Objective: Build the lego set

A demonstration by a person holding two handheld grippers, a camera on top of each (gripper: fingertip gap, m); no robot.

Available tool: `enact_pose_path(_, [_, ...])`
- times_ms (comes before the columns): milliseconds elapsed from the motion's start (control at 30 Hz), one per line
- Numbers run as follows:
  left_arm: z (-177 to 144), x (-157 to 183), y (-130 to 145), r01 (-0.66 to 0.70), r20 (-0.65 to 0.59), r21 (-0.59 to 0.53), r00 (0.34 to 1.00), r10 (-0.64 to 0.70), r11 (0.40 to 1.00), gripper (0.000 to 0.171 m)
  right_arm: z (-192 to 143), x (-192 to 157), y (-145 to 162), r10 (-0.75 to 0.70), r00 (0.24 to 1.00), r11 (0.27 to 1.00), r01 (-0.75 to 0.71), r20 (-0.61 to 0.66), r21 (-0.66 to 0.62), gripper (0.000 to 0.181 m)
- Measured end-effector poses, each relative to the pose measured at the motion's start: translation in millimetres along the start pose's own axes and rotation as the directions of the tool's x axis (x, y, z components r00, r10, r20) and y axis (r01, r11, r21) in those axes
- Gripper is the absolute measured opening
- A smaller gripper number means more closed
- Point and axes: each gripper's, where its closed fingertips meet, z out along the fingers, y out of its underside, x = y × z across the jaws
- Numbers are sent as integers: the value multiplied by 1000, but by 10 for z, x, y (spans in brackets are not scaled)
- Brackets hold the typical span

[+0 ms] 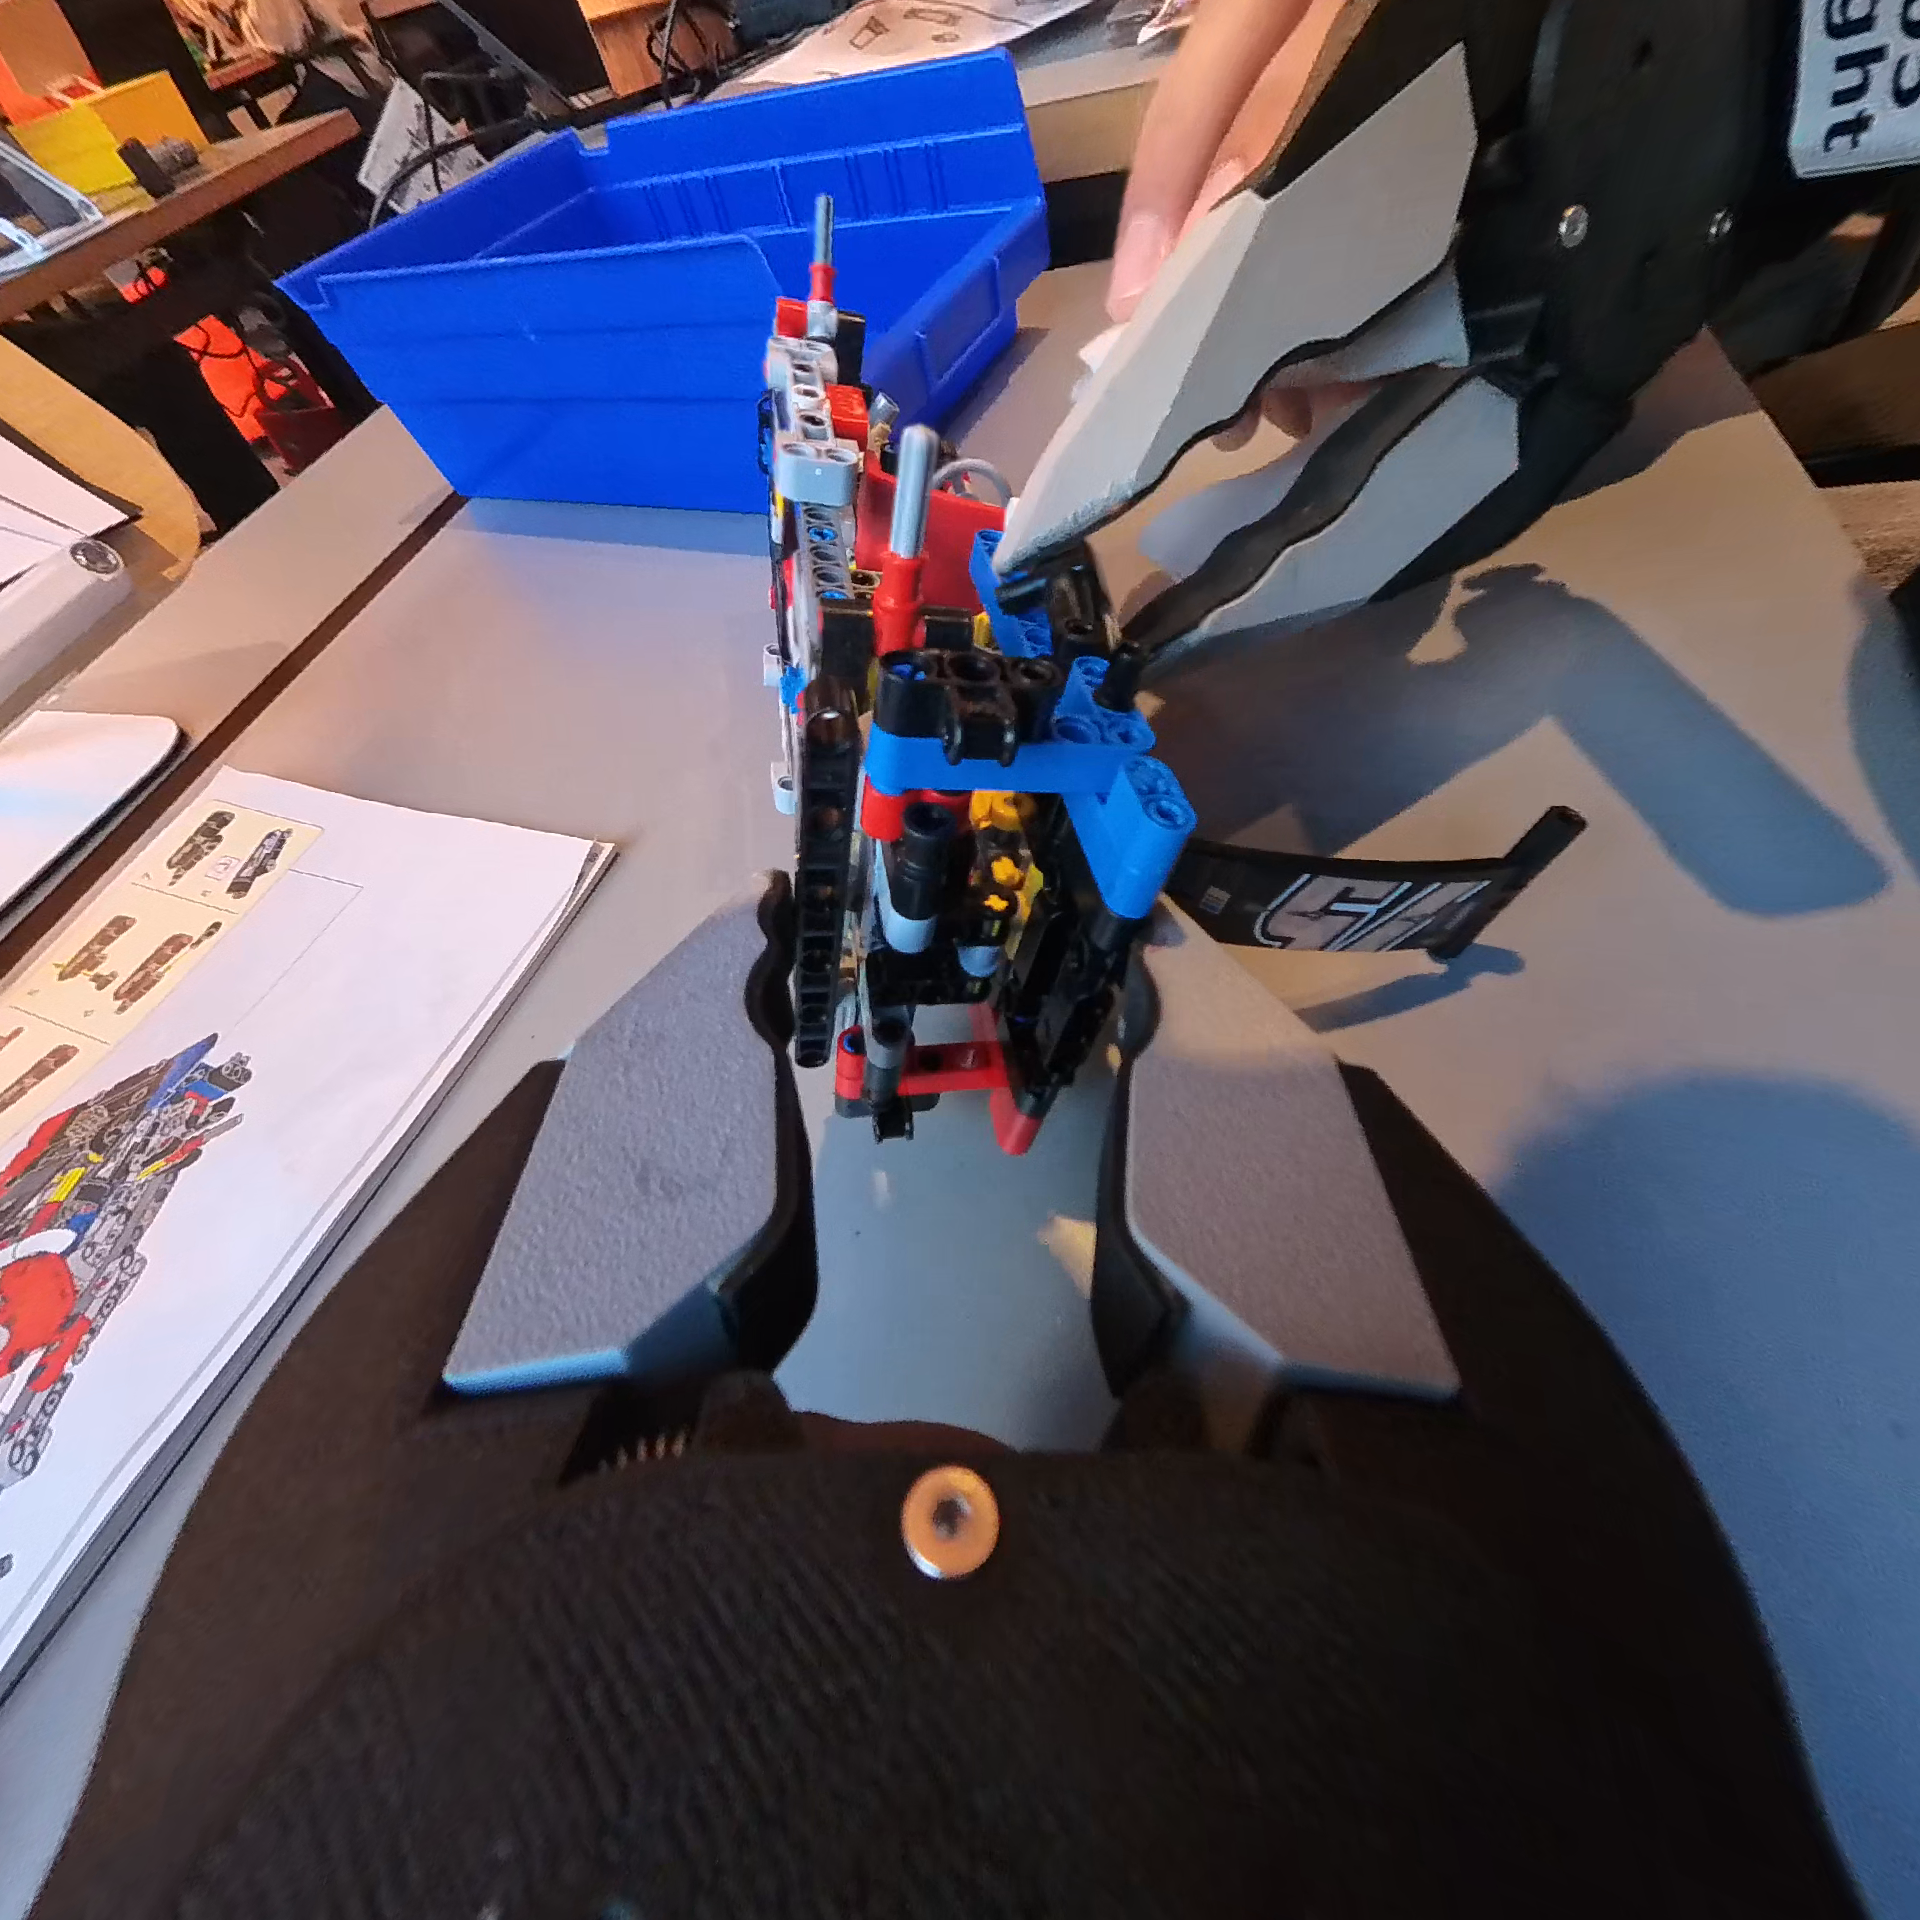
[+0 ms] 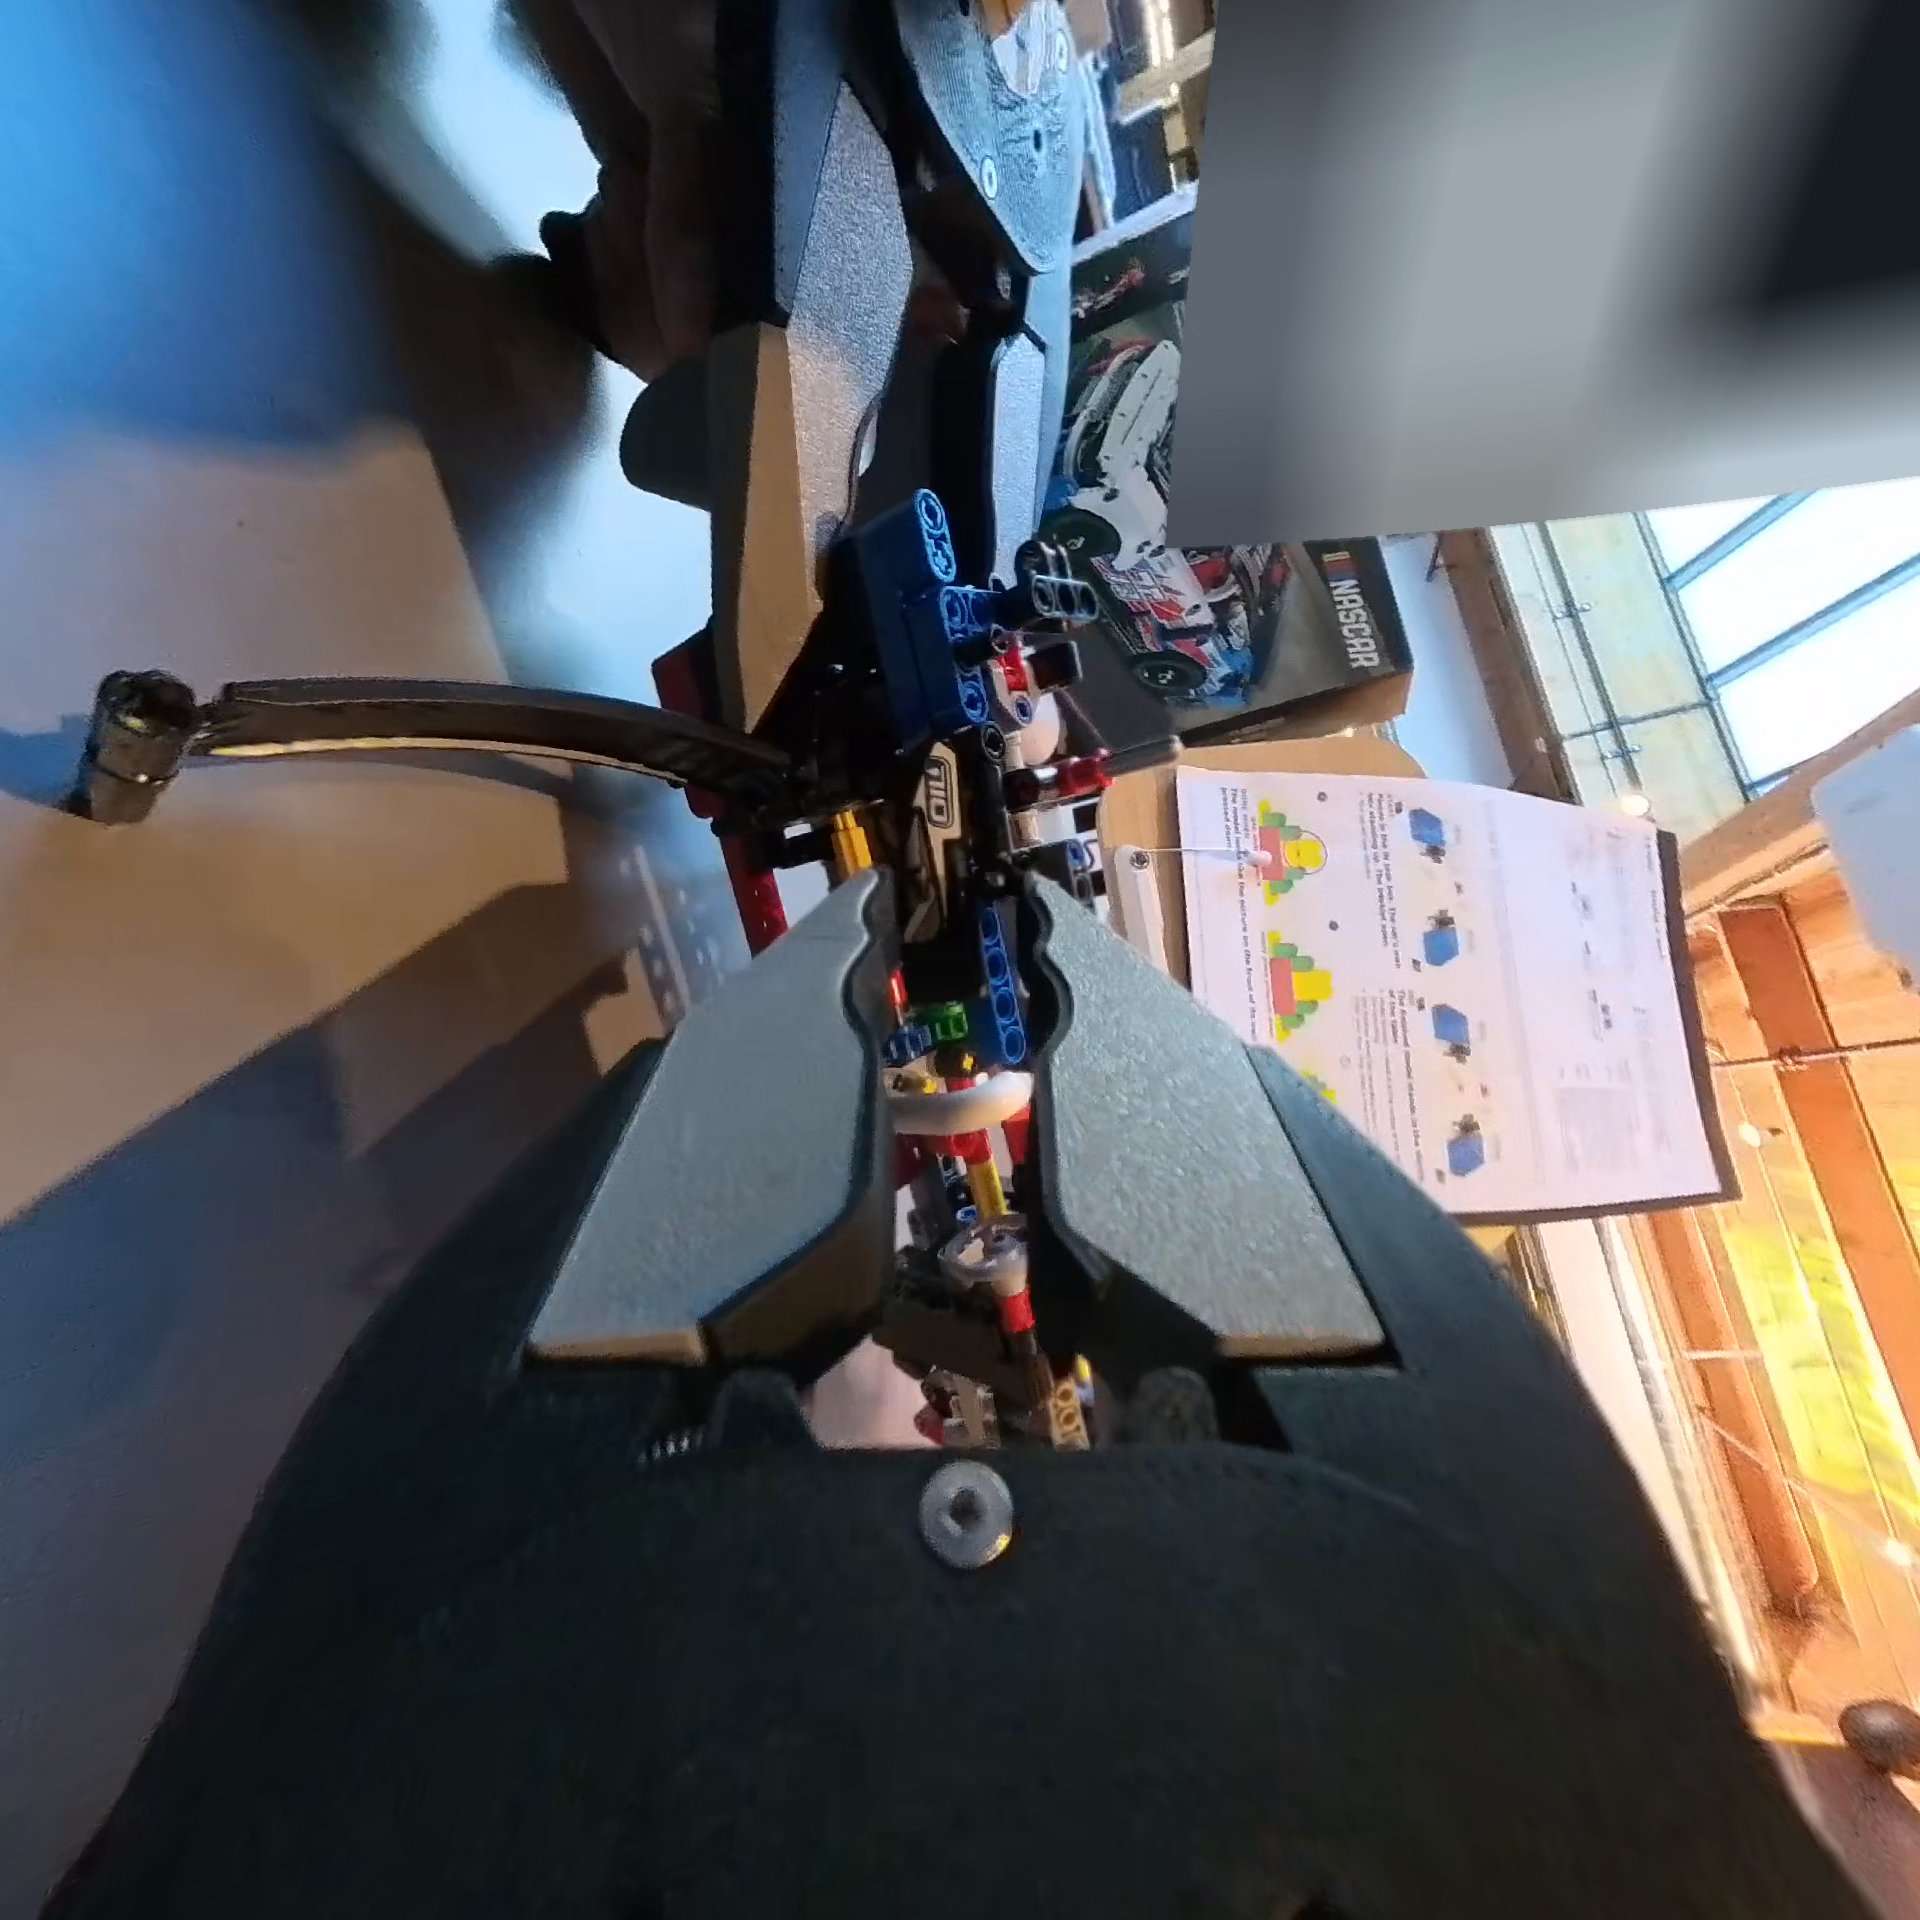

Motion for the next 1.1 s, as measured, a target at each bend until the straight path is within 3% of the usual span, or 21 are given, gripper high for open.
enact_pose_path(467, [7, 11, 7, -14, -2, -3, 1000, 14, 1000, 60, -4, -14, -20, -111, 994, 994, 111, -14, 10, 19])
enact_pose_path(700, [10, 13, 10, -16, -5, -3, 1000, 16, 1000, 60, -7, -31, -32, -1, 995, 1000, -1, 98, 13, 19])
enact_pose_path(933, [29, 32, 4, -27, -6, -4, 1000, 27, 1000, 60, -41, -35, -28, -35, 999, 999, 35, 8, -25, 19])
enact_pose_path(1100, [32, 37, 6, -33, -2, -6, 999, 33, 999, 60, -48, -38, -28, -16, 999, 999, 17, 49, -30, 19])
